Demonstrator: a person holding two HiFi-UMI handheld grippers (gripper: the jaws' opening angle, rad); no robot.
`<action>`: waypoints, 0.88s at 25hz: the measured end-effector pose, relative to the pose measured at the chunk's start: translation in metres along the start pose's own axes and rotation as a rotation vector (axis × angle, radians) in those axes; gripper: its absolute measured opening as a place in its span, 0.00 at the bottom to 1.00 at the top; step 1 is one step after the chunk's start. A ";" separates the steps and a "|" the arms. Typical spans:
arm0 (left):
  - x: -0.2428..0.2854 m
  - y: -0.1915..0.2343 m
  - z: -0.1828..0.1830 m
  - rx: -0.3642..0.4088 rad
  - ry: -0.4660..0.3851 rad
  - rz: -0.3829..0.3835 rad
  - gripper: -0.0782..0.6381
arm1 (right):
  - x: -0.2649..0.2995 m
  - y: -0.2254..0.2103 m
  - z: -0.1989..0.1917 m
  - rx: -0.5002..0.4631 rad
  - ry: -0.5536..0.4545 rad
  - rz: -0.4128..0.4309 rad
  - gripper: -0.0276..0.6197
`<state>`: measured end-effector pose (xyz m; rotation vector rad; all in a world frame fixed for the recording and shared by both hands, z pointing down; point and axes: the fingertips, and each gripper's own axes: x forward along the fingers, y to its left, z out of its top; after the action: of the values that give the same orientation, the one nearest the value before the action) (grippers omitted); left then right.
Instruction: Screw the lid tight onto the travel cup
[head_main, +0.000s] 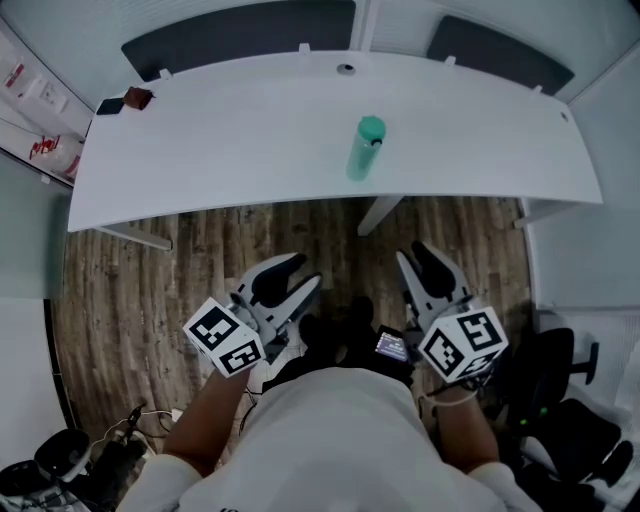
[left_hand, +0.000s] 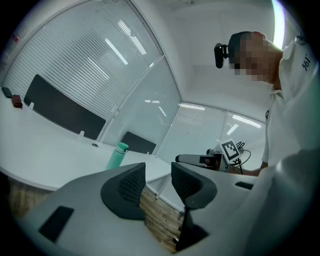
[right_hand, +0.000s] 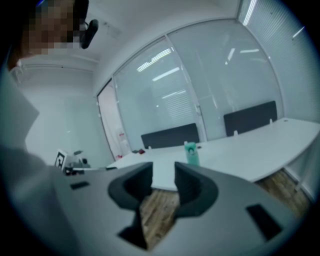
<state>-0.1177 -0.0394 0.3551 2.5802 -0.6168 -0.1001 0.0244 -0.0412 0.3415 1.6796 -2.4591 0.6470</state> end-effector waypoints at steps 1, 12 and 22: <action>0.003 0.002 -0.001 -0.001 0.003 0.001 0.34 | 0.003 -0.001 0.001 -0.002 0.003 0.003 0.24; 0.049 0.025 0.005 0.014 -0.003 0.073 0.37 | 0.035 -0.037 0.018 -0.024 0.031 0.081 0.24; 0.118 0.057 0.002 0.034 0.011 0.171 0.39 | 0.074 -0.096 0.035 -0.050 0.066 0.171 0.24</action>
<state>-0.0355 -0.1375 0.3846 2.5464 -0.8384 -0.0184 0.0878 -0.1482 0.3606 1.4184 -2.5677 0.6415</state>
